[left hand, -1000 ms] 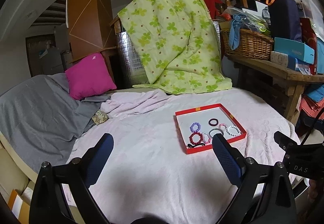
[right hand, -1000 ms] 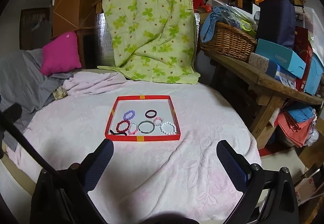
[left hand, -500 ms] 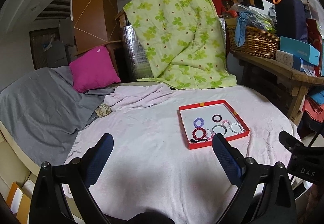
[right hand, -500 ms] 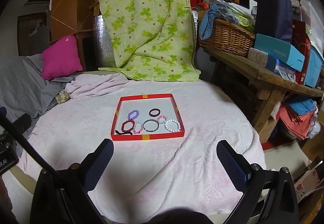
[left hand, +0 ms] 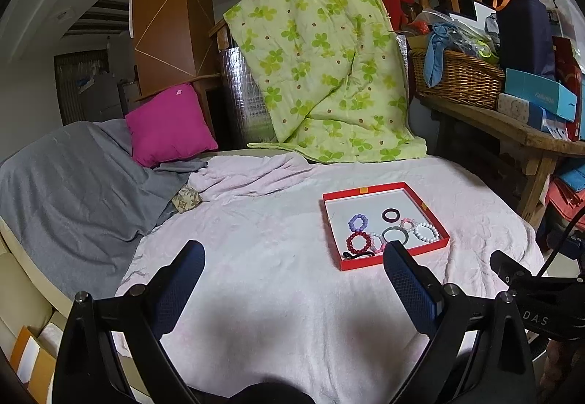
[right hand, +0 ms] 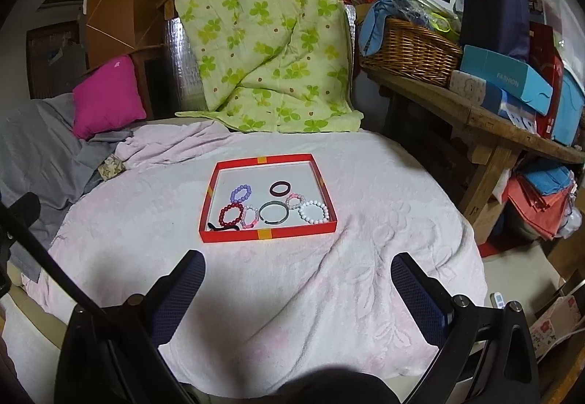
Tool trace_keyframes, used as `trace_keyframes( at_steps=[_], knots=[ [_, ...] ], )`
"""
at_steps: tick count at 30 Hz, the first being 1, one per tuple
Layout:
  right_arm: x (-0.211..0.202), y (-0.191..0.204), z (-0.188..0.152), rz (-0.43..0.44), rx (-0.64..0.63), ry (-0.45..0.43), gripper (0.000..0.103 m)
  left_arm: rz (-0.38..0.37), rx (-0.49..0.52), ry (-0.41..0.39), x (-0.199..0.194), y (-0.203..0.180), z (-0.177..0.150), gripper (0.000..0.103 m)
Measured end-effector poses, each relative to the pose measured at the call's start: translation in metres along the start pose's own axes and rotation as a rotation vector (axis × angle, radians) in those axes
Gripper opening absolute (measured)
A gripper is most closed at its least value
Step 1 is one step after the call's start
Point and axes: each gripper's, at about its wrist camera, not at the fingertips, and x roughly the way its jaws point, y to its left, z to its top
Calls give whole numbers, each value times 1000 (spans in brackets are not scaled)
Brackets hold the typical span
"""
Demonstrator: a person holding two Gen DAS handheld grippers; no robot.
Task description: Organize jewelry
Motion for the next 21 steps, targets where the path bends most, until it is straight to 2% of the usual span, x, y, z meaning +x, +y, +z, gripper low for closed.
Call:
trace_keyframes(
  at_steps=[21],
  knots=[
    [1, 19, 6, 32, -14, 3, 103, 11, -41, 31, 17, 14, -4, 98]
  ],
)
